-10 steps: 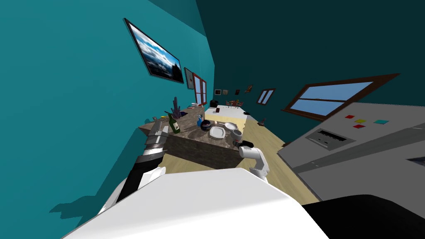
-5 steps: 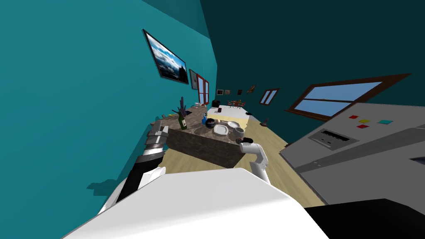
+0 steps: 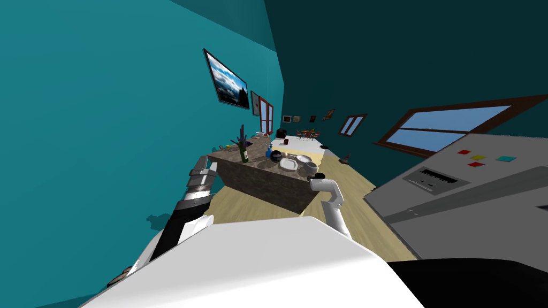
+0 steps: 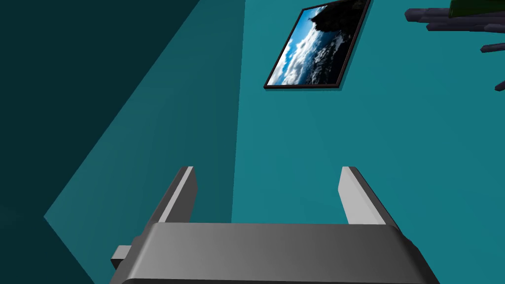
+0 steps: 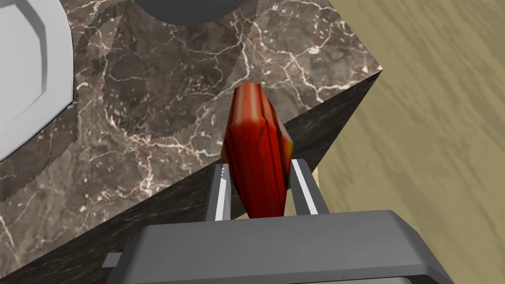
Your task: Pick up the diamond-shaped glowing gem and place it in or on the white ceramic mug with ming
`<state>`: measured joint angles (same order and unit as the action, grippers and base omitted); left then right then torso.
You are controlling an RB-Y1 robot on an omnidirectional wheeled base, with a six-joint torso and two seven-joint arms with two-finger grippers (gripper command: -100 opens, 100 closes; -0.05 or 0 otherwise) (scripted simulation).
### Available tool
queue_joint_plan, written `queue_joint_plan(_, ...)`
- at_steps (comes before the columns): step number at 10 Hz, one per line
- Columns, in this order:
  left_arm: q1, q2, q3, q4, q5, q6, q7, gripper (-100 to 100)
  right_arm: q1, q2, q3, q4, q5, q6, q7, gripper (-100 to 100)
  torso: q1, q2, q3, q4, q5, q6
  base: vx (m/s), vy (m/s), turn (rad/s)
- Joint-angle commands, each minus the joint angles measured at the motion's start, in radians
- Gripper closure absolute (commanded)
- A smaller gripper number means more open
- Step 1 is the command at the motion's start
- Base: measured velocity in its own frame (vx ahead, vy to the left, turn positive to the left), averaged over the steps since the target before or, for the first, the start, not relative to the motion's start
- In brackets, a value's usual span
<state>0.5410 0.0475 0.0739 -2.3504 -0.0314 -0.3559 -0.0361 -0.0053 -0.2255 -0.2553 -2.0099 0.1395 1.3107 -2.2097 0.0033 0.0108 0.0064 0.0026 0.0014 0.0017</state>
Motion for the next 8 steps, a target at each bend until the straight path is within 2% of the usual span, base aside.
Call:
queue_joint_plan(1,0.000,0.000,0.000,0.000,0.000,0.000,0.000,0,-0.033,-0.017,-0.016,0.012,0.020,0.032,-0.030,100,0.000,0.000,0.000,0.000,0.000,0.000,-0.117,0.045,0.099)
queue_joint_plan(5,0.000,0.000,0.000,0.000,0.000,0.000,0.000,0,-0.107,-0.060,-0.044,0.047,0.045,0.092,-0.088,100,-0.005,-0.005,-0.002,0.000,-0.001,0.000,-0.065,0.015,0.102)
queue_joint_plan(8,0.000,0.000,0.000,0.000,0.000,0.000,0.000,0,-0.165,-0.105,-0.063,0.057,0.023,0.152,-0.124,100,-0.010,-0.009,-0.005,-0.001,-0.002,-0.001,0.002,-0.076,0.165)
